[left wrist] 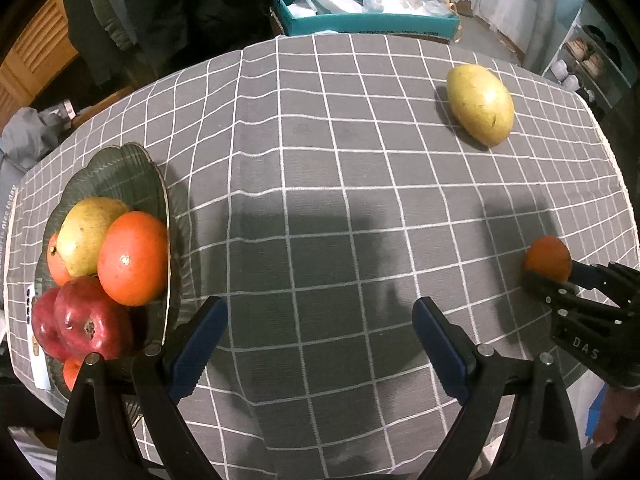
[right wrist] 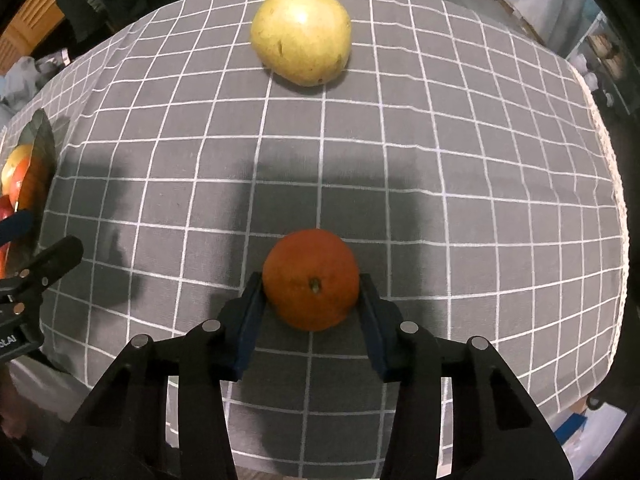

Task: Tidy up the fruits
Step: 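Lower the left tool onto the yellow pear and grasp it while the right tool holds the small orange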

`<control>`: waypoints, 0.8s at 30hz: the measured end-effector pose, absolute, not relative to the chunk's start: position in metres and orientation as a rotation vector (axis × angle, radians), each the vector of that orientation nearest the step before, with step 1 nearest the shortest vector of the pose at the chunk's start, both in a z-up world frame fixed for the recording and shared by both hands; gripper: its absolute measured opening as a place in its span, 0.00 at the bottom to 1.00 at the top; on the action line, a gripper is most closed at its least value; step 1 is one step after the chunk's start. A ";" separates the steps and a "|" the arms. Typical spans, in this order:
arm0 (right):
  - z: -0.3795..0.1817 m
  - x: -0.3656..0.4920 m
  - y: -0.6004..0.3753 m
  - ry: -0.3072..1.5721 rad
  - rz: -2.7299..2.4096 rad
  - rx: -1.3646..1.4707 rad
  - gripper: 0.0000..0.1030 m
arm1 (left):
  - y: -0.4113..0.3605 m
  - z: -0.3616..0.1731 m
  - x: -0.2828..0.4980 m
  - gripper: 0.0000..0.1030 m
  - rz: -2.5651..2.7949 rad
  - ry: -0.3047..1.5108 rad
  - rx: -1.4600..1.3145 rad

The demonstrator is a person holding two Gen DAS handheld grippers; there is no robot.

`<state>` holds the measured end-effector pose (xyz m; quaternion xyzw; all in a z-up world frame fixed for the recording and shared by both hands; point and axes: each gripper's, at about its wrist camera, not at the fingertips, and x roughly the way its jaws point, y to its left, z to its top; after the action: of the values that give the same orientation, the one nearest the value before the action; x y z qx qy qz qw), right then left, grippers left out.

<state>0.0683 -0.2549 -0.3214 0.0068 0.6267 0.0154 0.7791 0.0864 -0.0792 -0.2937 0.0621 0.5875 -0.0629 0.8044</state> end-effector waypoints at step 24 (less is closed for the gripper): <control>-0.258 0.145 -0.326 1.194 -0.064 0.098 0.43 | -0.147 -0.260 0.163 0.92 -0.234 1.192 0.077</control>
<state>0.1452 -0.3257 -0.2578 0.0460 0.5620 -0.0300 0.8253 0.1625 -0.1470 -0.2602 0.0364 0.5599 -0.1100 0.8205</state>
